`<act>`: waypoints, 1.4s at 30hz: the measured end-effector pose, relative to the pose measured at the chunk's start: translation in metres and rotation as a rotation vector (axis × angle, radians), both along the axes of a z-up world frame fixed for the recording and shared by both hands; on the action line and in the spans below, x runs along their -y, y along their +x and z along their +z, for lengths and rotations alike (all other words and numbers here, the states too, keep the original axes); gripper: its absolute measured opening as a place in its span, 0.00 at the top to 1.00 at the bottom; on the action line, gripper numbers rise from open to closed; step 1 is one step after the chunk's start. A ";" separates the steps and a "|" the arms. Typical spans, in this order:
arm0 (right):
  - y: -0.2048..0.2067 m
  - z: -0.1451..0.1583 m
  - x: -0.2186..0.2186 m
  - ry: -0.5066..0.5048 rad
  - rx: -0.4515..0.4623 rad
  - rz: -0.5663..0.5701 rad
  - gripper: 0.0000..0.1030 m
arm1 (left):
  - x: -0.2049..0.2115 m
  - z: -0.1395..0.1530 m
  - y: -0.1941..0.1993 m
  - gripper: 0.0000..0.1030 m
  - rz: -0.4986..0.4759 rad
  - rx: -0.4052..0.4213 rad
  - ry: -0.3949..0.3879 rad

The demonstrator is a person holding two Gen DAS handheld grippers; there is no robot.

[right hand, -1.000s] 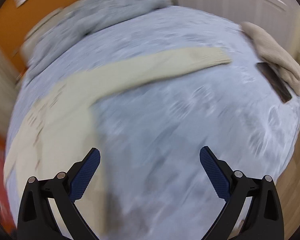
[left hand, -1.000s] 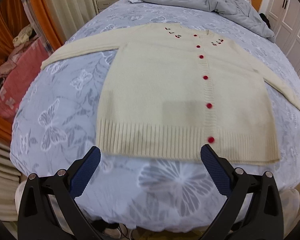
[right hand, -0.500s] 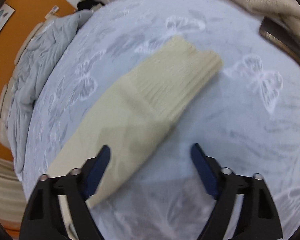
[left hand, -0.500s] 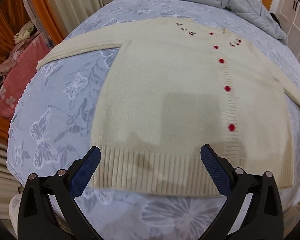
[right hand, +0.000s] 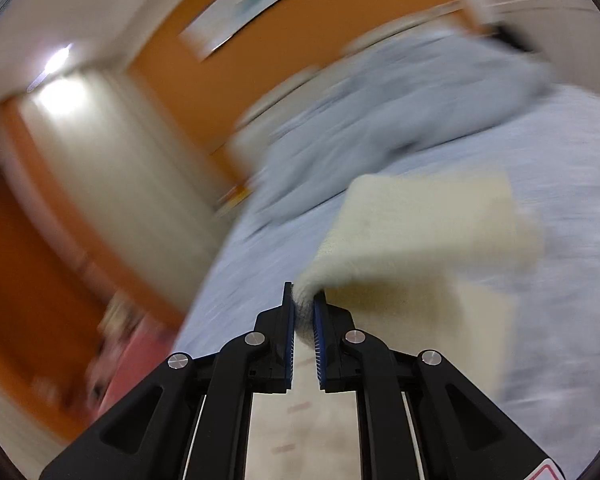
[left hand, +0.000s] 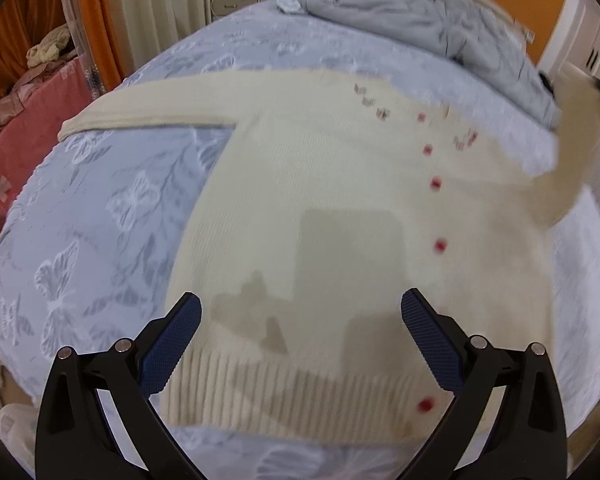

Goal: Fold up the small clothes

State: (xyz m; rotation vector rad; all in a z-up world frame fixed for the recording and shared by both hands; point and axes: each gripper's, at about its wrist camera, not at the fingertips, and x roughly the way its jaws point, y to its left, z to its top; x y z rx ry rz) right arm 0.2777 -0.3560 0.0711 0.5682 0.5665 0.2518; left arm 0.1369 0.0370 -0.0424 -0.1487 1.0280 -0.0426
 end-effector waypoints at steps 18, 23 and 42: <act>-0.070 -0.161 0.037 -0.190 -0.448 -0.311 0.44 | 0.023 -0.058 0.221 0.09 0.108 -0.109 -0.375; -0.054 -0.200 0.043 -0.265 -0.537 -0.252 0.47 | 0.040 -0.084 0.243 0.86 0.108 -0.167 -0.366; -0.151 -0.144 0.017 -0.312 -0.387 -0.322 0.41 | -0.102 -0.061 0.170 0.41 0.319 0.045 -0.493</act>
